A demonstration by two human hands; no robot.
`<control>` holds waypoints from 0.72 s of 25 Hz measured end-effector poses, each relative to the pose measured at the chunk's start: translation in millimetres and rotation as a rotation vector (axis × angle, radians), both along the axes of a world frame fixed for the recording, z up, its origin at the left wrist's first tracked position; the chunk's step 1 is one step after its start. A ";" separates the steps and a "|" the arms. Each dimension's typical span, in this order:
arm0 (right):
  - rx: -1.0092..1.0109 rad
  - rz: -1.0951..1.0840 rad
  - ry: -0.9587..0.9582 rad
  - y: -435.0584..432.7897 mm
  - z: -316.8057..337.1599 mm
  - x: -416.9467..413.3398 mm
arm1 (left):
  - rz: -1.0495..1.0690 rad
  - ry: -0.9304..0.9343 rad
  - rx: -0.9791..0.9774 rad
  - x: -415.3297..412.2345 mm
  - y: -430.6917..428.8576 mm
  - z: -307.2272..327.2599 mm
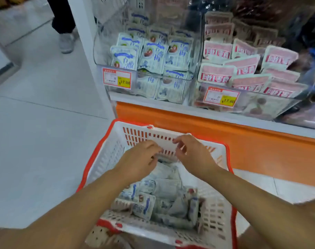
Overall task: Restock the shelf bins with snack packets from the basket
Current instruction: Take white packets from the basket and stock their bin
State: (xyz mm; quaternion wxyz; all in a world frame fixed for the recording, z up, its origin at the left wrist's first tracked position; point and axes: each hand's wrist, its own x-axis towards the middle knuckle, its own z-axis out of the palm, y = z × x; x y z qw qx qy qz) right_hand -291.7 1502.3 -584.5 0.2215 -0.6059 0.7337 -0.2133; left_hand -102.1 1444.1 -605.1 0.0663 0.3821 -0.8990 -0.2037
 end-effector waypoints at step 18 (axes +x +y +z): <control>0.289 -0.173 -0.537 31.0 -93.4 -14.2 | 0.850 0.348 1.487 -15.7 43.4 -88.1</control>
